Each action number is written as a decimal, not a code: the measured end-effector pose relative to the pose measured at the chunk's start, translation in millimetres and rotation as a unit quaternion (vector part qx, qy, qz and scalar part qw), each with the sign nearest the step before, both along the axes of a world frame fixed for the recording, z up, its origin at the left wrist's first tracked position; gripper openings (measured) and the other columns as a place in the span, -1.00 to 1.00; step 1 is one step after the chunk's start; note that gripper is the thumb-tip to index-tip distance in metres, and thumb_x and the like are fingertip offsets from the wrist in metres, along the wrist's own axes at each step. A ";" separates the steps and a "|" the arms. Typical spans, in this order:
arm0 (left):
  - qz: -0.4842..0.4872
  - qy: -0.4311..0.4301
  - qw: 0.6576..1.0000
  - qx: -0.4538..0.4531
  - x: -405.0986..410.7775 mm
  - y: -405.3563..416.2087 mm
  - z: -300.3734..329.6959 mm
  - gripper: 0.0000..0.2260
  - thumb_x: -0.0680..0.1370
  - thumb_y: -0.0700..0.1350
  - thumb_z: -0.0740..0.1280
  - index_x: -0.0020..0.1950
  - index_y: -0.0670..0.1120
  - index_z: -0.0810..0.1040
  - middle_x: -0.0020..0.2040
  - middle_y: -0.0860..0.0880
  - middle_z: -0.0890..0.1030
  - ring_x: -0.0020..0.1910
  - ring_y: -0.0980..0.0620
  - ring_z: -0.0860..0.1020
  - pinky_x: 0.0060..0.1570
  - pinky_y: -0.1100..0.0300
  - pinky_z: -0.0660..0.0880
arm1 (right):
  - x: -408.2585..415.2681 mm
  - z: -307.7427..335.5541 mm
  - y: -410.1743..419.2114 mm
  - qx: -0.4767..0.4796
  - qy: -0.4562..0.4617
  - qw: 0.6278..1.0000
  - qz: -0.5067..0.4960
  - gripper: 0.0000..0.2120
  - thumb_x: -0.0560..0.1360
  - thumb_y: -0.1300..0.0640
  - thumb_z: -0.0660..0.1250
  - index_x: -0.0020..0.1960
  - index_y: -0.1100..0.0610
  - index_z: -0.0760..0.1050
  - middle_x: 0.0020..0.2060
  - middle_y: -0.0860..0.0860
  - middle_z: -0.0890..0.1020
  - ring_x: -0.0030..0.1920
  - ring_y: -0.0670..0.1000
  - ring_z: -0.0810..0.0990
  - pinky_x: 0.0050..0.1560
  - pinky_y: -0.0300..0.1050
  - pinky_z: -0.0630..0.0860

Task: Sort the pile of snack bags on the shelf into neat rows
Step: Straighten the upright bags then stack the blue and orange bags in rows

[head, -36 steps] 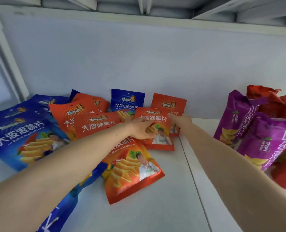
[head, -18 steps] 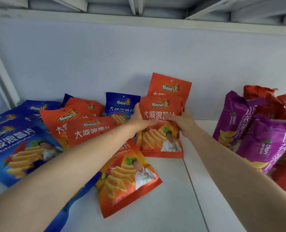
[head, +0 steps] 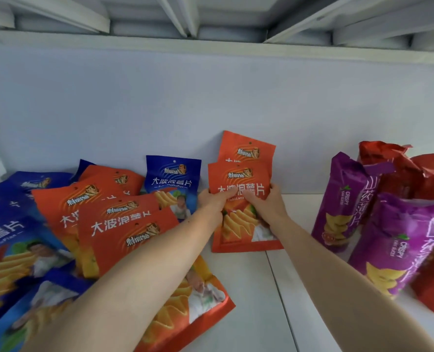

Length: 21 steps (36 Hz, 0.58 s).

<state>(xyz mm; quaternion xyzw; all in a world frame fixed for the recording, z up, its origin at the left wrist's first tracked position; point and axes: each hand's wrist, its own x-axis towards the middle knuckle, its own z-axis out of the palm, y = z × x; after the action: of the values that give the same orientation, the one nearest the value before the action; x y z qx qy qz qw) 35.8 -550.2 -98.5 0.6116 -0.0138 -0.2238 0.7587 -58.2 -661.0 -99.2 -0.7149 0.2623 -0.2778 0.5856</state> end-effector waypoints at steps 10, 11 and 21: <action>-0.085 -0.037 0.994 0.060 16.8 17.8 22.2 -0.61 0.43 -0.21 0.52 0.22 -0.18 0.54 0.08 -0.16 0.66 -0.02 -0.14 0.65 -0.10 -0.04 0.61 | -11.9 4.1 -5.3 -0.002 0.064 0.996 0.067 -0.32 0.33 -0.17 0.53 0.31 0.04 0.34 0.16 0.03 0.62 0.05 0.04 0.66 0.13 0.14 0.59; -0.071 -0.040 0.996 0.046 16.7 17.5 21.8 -0.64 0.46 -0.22 0.49 0.23 -0.17 0.53 0.08 -0.16 0.65 -0.05 -0.13 0.64 -0.16 -0.01 0.60 | -16.2 5.5 -0.9 0.009 0.074 0.995 0.072 -0.24 0.28 -0.24 0.53 0.32 0.04 0.29 0.17 0.03 0.60 0.06 0.05 0.65 0.14 0.14 0.58; 0.005 0.065 0.997 -0.041 15.1 3.1 6.7 -0.57 0.42 -0.38 0.47 0.27 -0.24 0.49 0.10 -0.27 0.63 0.01 -0.23 0.63 -0.06 -0.19 0.59 | -46.5 -15.6 42.3 -0.325 0.263 0.908 -0.006 -0.17 0.43 -0.44 0.18 0.52 -0.02 0.04 0.36 0.19 0.32 0.35 0.23 0.32 0.32 0.09 0.28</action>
<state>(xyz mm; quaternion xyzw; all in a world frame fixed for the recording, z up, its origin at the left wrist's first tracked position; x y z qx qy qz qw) 50.9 -547.1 -91.8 0.5639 0.0298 -0.2582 0.7839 -104.7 -618.7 -114.8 -0.9112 0.3067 -0.1528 0.2288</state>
